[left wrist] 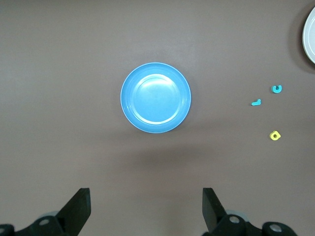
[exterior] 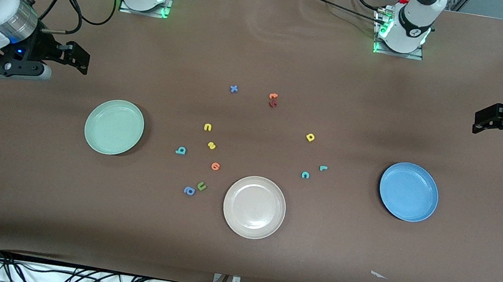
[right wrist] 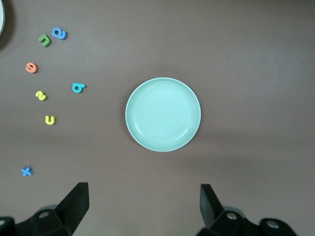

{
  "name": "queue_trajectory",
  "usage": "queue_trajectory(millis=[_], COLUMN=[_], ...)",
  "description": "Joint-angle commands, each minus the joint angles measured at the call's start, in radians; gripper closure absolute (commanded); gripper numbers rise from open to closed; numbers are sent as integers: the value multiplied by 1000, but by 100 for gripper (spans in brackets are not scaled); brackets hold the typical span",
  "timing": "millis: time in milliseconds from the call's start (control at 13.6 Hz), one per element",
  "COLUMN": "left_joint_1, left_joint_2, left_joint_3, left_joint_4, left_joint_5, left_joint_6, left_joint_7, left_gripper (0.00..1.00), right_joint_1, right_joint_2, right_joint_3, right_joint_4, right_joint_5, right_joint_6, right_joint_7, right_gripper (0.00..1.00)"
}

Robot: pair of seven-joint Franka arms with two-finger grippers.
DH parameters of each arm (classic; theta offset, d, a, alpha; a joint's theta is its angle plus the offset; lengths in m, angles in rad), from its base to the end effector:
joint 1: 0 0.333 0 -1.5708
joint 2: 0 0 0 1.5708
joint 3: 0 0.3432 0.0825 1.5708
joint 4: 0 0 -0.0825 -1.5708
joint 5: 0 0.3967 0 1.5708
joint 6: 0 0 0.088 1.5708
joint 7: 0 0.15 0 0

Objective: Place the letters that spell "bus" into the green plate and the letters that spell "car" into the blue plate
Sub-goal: 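Grasp the teal letter with the right gripper while the left gripper reaches out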

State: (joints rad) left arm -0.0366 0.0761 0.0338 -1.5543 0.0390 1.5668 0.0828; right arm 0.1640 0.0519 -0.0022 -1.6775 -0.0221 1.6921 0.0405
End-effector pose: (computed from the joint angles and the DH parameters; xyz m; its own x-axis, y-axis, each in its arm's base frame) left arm 0.5876 0.0035 0.5725 0.9941 -0.0852 -0.0667 -0.0877 -0.9955 -0.0361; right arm 0.5801 0.0916 0.5371 0.9917 0.1236 -0.0364 0.1245 -0.9919 0.0234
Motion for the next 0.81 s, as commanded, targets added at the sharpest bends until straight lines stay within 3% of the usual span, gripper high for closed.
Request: queue_trajectory(millis=[0,294,514,734], left_joint_1=[0,0,-14,-32], left_joint_2=[-12,-9,8,63], left_joint_3=[-2,-2,-3,-70], left_joint_4=[-16,-18,-18,-20], left_joint_5=[-2,-2,-2,-4], left_joint_6=[13,19,32,91], left_joint_7=[0,0,-49,-179], left_gripper=[0,0,0,0], right_joint_1=[55,132,181,249], right_joint_2=[43,162,252,356], right_joint_3=[2,4,4,4], right_joint_4=[36,39,33,35], right_joint_5=[-28,-56,-42,-45], right_joint_6=[-2,38,136,229], right_joint_7=[9,22,201,399], right_gripper=[0,0,0,0])
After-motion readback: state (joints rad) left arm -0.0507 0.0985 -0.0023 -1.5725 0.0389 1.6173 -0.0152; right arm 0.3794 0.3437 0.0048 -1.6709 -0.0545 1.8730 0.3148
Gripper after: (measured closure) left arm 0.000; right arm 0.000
